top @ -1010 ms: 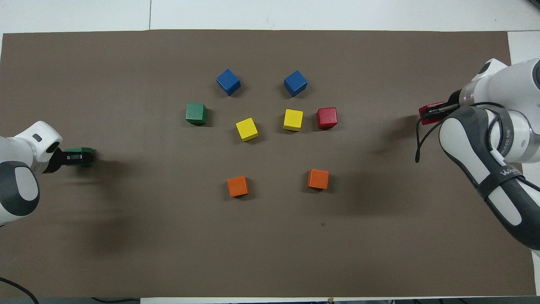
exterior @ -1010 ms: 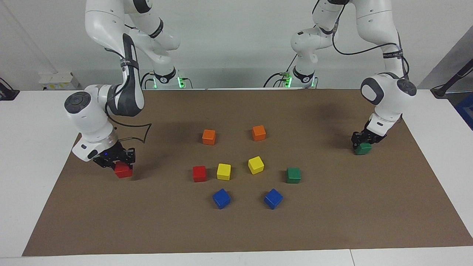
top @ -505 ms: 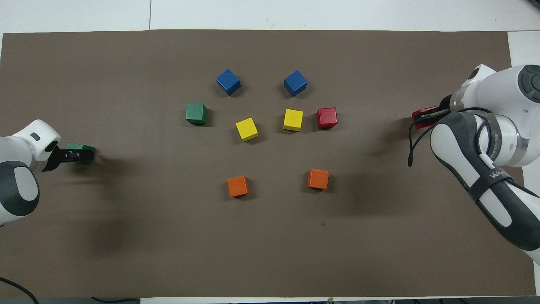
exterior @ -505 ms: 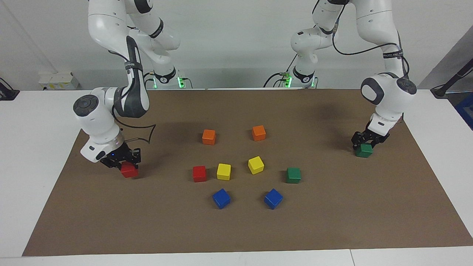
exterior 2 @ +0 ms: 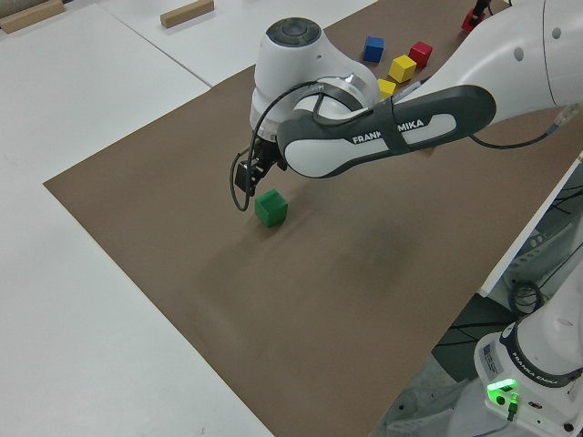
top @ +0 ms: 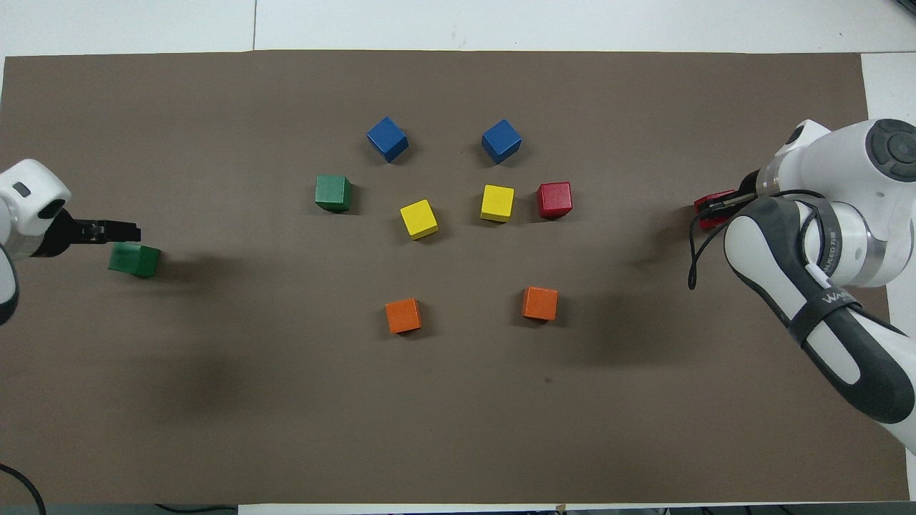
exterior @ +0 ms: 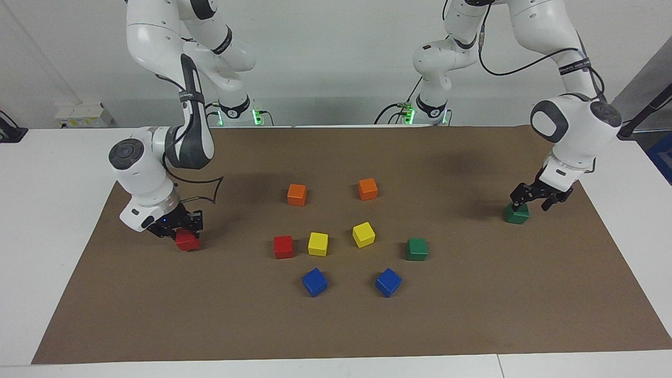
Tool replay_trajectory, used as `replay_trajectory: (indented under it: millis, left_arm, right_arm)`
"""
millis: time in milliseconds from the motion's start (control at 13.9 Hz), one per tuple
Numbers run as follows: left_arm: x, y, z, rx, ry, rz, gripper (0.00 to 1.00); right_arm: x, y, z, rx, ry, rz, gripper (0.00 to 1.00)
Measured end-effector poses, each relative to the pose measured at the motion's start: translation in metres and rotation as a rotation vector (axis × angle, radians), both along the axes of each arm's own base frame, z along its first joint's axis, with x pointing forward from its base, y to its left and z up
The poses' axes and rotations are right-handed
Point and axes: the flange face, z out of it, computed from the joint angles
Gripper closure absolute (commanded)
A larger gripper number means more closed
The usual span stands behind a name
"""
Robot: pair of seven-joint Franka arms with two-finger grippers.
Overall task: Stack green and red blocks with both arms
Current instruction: 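Reach the left gripper to the other green while the right gripper reaches red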
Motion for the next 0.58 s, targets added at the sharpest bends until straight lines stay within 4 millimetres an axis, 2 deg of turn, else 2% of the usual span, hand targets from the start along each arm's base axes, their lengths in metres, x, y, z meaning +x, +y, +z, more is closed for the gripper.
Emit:
replay_trajectory:
  millis: [72,144,216,289,361,433,505,577]
  left_arm:
    - [0.017,-0.027,0.03,-0.006,-0.009,-0.014,0.0]
    - [0.029,-0.06,0.045,-0.011,-0.018,-0.018,0.0]
    - [0.038,-0.099,0.051,-0.013,-0.026,-0.024,0.0]
    - [0.044,-0.142,0.049,-0.019,-0.026,-0.042,0.0]
    - [0.045,-0.174,0.045,-0.023,-0.021,-0.063,0.0]
    - [0.047,-0.196,0.04,-0.028,-0.016,-0.083,0.0]
    - [0.05,-0.209,0.035,-0.029,-0.011,-0.099,0.0]
    - [0.054,-0.223,0.026,-0.03,-0.003,-0.118,0.0]
  right_arm:
    - [0.0,0.0,-0.005,0.0,-0.004,0.0,1.0]
    - [0.0,0.0,-0.009,0.001,-0.005,0.0,1.0]
    - [0.001,0.0,-0.012,0.001,-0.006,0.0,1.0]
    - [0.001,0.0,-0.013,0.001,-0.007,0.0,1.0]
    - [0.001,0.0,-0.013,0.001,-0.008,0.0,1.0]
    - [0.001,0.0,-0.013,0.001,-0.008,0.0,0.76]
    - [0.001,0.0,-0.013,0.001,-0.008,0.0,0.23]
    - [0.001,0.0,-0.013,0.001,-0.008,0.0,0.0]
